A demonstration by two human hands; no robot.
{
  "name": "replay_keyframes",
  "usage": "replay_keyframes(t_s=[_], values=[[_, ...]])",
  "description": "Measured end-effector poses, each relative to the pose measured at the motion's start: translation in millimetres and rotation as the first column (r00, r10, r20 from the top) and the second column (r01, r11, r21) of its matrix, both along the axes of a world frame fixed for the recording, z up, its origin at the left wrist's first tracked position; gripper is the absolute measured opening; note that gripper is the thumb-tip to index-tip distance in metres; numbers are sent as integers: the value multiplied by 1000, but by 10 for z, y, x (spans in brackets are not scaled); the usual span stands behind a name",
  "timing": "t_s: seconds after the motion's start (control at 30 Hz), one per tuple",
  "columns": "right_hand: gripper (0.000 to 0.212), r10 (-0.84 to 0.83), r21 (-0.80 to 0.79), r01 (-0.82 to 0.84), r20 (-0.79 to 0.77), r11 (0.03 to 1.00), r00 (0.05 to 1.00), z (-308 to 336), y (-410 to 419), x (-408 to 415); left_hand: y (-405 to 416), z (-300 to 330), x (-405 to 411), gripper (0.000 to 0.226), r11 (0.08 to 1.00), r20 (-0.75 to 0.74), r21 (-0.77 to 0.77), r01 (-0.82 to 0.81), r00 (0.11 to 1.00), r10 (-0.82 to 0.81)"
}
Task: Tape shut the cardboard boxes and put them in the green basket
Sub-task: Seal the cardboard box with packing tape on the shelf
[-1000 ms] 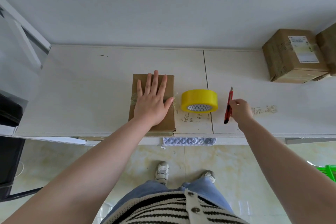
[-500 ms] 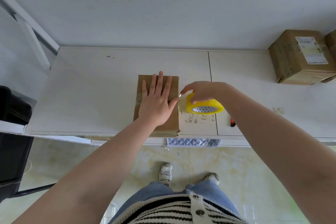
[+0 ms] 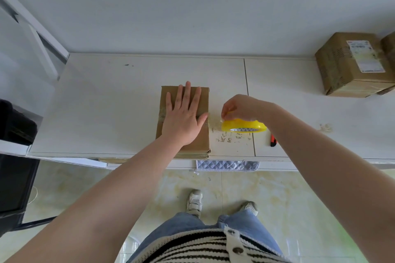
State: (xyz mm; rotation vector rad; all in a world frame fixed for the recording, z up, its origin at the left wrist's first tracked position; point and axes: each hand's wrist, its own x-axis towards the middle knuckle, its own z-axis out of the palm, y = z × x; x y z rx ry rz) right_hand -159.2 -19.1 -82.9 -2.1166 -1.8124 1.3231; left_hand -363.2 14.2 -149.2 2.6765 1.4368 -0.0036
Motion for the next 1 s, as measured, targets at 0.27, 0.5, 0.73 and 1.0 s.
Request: replay_keyframes(t_s=[0.27, 0.5, 0.73, 1.0], values=[[18, -532, 75, 590, -355, 804, 769, 158, -606, 154, -70, 283, 85, 71, 999, -42, 34, 19, 999, -18], [36, -513, -7, 762, -743, 648, 429, 177, -840, -125, -520, 764, 535, 32, 924, 726, -366, 112, 656, 207], [27, -470, 54, 807, -789, 588, 395, 101, -897, -202, -505, 872, 699, 11, 819, 737, -574, -12, 428, 523], [17, -440, 56, 868, -845, 494, 304, 121, -878, -269, -435, 1026, 776, 10, 743, 686, -666, 66, 444, 576]])
